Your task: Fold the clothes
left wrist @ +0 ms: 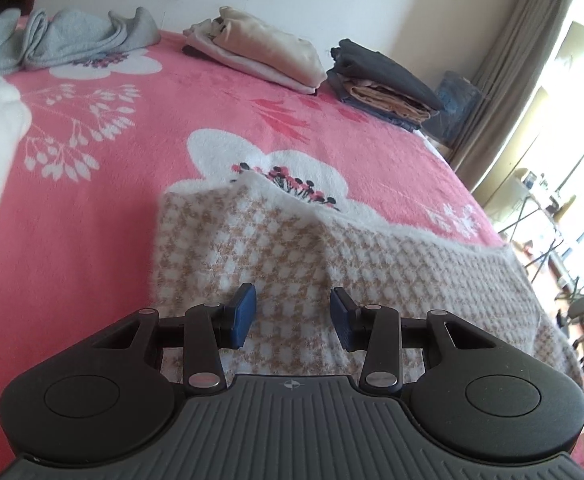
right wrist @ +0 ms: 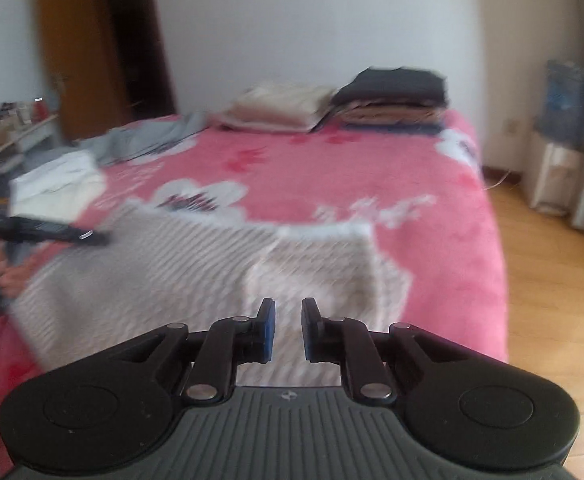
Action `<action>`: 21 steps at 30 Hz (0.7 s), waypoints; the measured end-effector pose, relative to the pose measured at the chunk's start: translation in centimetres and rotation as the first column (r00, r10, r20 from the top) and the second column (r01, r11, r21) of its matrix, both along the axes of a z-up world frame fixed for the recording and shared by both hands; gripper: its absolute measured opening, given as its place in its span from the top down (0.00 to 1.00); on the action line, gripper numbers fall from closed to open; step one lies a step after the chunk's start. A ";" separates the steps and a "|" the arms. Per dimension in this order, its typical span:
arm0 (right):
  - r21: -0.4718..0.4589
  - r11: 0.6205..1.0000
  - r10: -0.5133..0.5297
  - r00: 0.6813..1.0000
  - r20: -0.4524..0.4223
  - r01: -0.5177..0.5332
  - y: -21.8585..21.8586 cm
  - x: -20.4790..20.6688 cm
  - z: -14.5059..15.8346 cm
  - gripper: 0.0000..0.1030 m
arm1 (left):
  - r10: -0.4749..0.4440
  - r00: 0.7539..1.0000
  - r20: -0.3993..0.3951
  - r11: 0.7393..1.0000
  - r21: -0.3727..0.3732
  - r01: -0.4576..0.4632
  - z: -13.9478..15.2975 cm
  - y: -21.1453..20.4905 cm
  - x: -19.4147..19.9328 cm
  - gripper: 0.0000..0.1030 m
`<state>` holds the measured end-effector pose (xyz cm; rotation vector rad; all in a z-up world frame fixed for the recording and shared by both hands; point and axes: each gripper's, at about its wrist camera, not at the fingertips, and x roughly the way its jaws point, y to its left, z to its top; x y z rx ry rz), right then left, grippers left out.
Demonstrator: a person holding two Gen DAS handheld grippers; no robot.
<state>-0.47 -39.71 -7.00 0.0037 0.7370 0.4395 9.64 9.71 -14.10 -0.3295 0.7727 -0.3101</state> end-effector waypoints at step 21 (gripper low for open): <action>-0.087 0.987 0.129 0.990 -0.060 -0.134 1.1 -4.9 0.5 0.90 | -0.024 1.000 -0.016 1.000 -0.018 0.023 3.4 4.2 -5.8 0.60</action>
